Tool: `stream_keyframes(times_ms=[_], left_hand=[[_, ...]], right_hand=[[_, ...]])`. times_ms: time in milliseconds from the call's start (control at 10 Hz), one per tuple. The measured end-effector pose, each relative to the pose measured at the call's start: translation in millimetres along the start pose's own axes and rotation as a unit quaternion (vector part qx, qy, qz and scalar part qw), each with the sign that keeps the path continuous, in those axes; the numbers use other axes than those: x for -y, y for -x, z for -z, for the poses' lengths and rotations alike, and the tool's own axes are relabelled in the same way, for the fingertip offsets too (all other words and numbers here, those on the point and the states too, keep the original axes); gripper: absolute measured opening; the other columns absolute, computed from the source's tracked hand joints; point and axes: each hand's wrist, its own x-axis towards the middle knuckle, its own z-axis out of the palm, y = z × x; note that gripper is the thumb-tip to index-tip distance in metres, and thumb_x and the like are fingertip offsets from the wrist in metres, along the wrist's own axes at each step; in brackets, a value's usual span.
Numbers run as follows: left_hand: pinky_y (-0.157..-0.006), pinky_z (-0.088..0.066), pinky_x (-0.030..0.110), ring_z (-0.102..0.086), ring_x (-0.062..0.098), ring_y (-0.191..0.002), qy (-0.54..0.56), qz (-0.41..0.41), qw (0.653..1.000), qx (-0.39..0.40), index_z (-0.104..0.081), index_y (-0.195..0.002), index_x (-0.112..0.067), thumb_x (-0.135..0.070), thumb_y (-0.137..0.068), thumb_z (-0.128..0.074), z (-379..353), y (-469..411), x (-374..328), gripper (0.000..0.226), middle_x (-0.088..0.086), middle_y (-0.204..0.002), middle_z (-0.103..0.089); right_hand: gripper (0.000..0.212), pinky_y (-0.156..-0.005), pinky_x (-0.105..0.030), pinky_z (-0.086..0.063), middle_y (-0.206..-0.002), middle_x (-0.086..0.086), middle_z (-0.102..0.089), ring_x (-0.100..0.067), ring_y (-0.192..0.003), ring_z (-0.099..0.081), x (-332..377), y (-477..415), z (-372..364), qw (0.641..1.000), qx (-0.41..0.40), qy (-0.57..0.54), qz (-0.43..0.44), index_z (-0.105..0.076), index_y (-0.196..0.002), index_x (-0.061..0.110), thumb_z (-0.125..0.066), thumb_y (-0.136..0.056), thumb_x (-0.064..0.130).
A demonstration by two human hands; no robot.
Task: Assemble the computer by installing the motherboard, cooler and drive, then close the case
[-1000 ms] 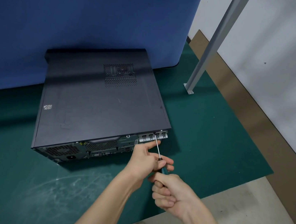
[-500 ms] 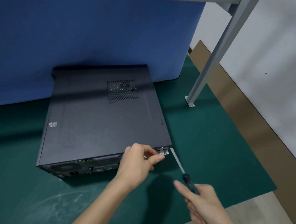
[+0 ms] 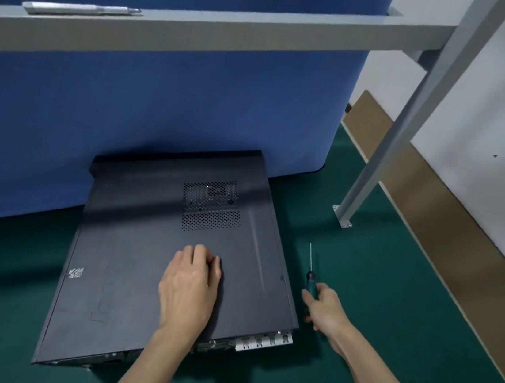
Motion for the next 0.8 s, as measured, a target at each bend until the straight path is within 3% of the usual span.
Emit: stream_keyframes(times_ms=[100,200,300,400,500,600,700,800], left_hand=[[-0.053,-0.041,0.038,-0.048,0.025,-0.064,-0.018,-0.021,1.000,-0.010,-0.046,-0.074,-0.013,-0.019,-0.086,-0.064,-7.1,-1.9,3.3,0.022,0.004,-0.069,-0.049],[-0.054,-0.041,0.037,-0.046,0.024,-0.064,-0.023,-0.033,0.999,-0.017,-0.045,-0.074,-0.014,-0.019,-0.086,-0.061,-9.8,-1.3,5.1,0.021,0.002,-0.068,-0.047],[-0.056,-0.041,0.036,-0.045,0.022,-0.065,-0.031,-0.035,0.999,-0.016,-0.045,-0.075,-0.015,-0.021,-0.087,-0.061,-10.6,-2.1,4.7,0.021,0.001,-0.069,-0.047],[-0.056,-0.042,0.036,-0.045,0.022,-0.065,-0.035,-0.033,0.999,-0.014,-0.045,-0.075,-0.015,-0.020,-0.086,-0.062,-10.9,-2.3,4.2,0.021,0.000,-0.069,-0.047],[-0.056,-0.042,0.035,-0.044,0.021,-0.065,-0.030,-0.033,0.999,-0.014,-0.045,-0.075,-0.015,-0.019,-0.086,-0.062,-9.4,-3.2,3.4,0.021,0.000,-0.069,-0.047],[-0.056,-0.042,0.035,-0.043,0.021,-0.065,-0.027,-0.032,0.999,-0.015,-0.044,-0.074,-0.015,-0.019,-0.086,-0.062,-8.4,-2.3,2.0,0.022,0.000,-0.069,-0.046],[-0.056,-0.040,0.033,-0.042,0.020,-0.064,-0.021,-0.039,0.999,-0.020,-0.043,-0.074,-0.016,-0.019,-0.087,-0.061,-7.4,-2.8,2.5,0.022,-0.001,-0.069,-0.046],[-0.056,-0.038,0.031,-0.041,0.018,-0.064,-0.013,-0.031,0.999,-0.017,-0.042,-0.075,-0.017,-0.020,-0.087,-0.061,-6.1,-3.0,3.8,0.023,-0.002,-0.069,-0.045]], right_hand=[[0.026,-0.082,-0.038,-0.049,-0.109,-0.016,-0.059,-0.028,-0.091,-0.055,12.2,-28.1,-20.0,0.998,-0.027,0.048,0.016,-0.048,-0.122,0.003,-0.045,-0.100,0.015],[0.050,-0.104,-0.040,-0.031,-0.143,-0.015,-0.045,-0.031,-0.126,-0.043,20.8,-42.5,-31.8,0.996,-0.045,0.074,0.009,-0.044,-0.140,0.011,-0.025,-0.101,0.037],[0.053,-0.106,-0.044,-0.028,-0.143,-0.021,-0.043,-0.037,-0.130,-0.040,25.7,-52.1,-36.8,0.988,-0.022,0.151,0.009,-0.034,-0.143,0.003,-0.013,-0.104,0.034],[0.041,-0.094,-0.042,-0.039,-0.126,-0.022,-0.056,-0.036,-0.113,-0.053,31.8,-53.0,-38.7,0.951,-0.024,0.307,0.037,-0.026,-0.144,0.005,-0.023,-0.104,0.012],[0.056,-0.085,-0.037,-0.042,-0.120,-0.016,-0.060,-0.030,-0.104,-0.058,35.9,-57.2,-39.7,0.908,-0.027,0.413,0.067,-0.011,-0.147,0.010,-0.031,-0.097,-0.002],[0.049,-0.084,-0.036,-0.042,-0.118,-0.016,-0.061,-0.030,-0.103,-0.059,33.8,-56.7,-36.9,0.907,-0.030,0.415,0.069,-0.014,-0.145,0.010,-0.031,-0.099,0.003],[0.031,-0.083,-0.039,-0.042,-0.107,-0.016,-0.061,-0.031,-0.095,-0.058,31.7,-52.3,-30.1,0.913,-0.039,0.399,0.073,-0.028,-0.131,0.005,-0.029,-0.100,0.006],[0.038,-0.071,-0.036,-0.040,-0.099,-0.013,-0.060,-0.027,-0.081,-0.053,27.3,-43.7,-19.8,0.916,-0.056,0.384,0.099,-0.027,-0.123,0.008,-0.036,-0.090,-0.007]])
